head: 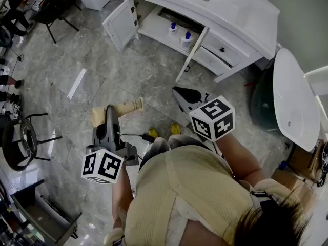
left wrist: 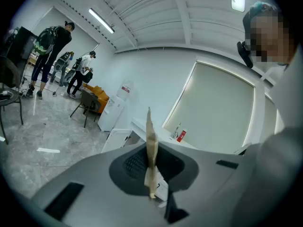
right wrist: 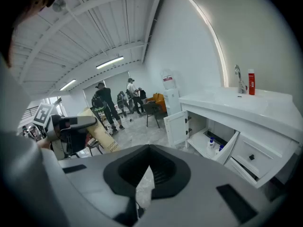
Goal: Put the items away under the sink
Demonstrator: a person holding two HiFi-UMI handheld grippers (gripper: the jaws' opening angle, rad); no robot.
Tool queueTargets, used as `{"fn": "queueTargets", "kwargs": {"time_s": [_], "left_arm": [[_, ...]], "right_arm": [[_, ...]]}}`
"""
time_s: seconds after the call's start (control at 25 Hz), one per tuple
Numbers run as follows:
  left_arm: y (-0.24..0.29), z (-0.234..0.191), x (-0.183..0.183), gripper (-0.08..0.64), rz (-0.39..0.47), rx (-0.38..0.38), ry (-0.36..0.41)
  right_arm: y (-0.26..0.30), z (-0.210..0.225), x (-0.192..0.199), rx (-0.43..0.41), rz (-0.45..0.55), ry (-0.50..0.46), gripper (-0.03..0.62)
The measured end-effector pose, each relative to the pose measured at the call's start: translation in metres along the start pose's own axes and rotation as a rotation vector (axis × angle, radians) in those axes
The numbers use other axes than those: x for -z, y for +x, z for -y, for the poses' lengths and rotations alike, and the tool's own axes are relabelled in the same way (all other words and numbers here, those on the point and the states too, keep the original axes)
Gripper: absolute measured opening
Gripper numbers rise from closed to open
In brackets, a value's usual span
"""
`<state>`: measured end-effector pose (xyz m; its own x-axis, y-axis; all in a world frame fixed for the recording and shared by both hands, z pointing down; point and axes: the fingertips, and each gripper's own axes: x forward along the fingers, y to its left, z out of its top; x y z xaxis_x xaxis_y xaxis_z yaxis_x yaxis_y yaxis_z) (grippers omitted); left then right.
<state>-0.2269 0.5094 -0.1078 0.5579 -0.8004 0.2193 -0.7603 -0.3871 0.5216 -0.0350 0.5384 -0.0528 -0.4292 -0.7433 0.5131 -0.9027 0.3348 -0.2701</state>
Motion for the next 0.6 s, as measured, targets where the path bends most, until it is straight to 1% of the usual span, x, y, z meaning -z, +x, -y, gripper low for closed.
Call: {"fn": "queueTargets", "kwargs": {"time_s": [0.2,0.36,0.6], "left_arm": [[0.008,0.009,0.004,0.054,0.005,-0.011,0.007],[0.012,0.014,0.009,0.054,0.009,-0.034,0.009],[0.018,0.024,0.018,0.054,0.029,-0.069,-0.002]], "right_arm": [[-0.001,0.013,0.001,-0.014,0.003,0.011,0.026],[-0.001,0.022,0.001,-0.045,0.011,0.033,0.026],[-0.005,0.04,0.008,-0.065,-0.011,0.006,0.026]]}}
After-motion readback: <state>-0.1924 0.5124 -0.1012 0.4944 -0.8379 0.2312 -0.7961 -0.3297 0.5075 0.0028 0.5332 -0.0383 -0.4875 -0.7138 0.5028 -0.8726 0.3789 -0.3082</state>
